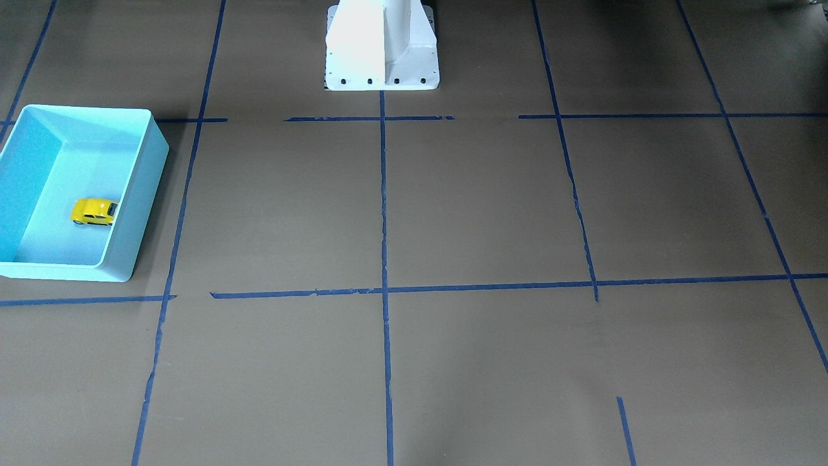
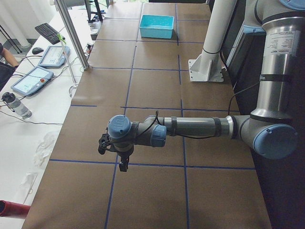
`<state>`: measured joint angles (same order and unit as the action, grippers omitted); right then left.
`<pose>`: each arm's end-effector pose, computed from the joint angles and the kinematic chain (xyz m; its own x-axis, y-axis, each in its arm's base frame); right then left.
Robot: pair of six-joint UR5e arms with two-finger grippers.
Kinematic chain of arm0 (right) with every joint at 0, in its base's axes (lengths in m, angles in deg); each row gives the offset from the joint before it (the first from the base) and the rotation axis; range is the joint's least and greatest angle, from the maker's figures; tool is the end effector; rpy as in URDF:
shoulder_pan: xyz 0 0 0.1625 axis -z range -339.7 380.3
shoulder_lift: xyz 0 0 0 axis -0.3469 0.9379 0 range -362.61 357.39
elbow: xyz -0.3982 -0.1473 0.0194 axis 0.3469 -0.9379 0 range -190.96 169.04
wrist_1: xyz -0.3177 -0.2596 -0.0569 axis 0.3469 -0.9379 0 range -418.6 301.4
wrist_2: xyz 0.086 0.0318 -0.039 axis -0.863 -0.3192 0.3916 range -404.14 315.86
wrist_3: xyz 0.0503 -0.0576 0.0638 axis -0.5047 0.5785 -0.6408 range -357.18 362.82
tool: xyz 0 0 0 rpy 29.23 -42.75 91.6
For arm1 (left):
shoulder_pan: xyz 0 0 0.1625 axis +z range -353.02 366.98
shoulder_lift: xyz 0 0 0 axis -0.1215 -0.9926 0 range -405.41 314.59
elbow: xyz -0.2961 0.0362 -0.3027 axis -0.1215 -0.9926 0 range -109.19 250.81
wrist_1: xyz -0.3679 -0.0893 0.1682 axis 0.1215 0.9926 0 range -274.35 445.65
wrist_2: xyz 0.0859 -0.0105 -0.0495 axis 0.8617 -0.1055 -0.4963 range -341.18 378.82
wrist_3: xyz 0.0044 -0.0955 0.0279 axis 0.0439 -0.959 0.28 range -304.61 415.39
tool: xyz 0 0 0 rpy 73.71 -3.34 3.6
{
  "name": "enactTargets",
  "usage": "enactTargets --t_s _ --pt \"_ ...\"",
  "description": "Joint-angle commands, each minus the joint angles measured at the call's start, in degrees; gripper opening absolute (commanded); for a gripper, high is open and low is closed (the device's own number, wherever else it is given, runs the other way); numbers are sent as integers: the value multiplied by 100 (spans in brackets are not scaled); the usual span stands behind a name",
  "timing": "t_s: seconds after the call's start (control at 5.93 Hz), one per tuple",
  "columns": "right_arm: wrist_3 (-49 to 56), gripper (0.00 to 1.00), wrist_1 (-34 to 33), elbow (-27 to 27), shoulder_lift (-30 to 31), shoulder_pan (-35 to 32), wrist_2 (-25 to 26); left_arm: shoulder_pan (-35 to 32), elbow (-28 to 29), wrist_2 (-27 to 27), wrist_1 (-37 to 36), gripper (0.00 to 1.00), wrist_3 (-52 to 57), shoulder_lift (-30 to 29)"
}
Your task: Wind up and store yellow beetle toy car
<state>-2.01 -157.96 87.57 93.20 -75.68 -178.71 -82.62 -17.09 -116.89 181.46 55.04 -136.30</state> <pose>0.1088 -0.4305 0.6487 0.6889 0.2376 0.6849 -0.1620 0.9713 -0.1740 -0.0585 -0.5041 0.6570 0.6979 0.0563 -0.7140 -0.0027 0.9971 0.0760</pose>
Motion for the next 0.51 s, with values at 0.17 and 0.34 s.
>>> enactTargets --t_s 0.17,0.34 --pt "9 100 321 -88 113 0 36 4 2 0 -1 100 0 1" --pt "9 100 321 -97 122 0 36 4 2 0 7 100 0 -8"
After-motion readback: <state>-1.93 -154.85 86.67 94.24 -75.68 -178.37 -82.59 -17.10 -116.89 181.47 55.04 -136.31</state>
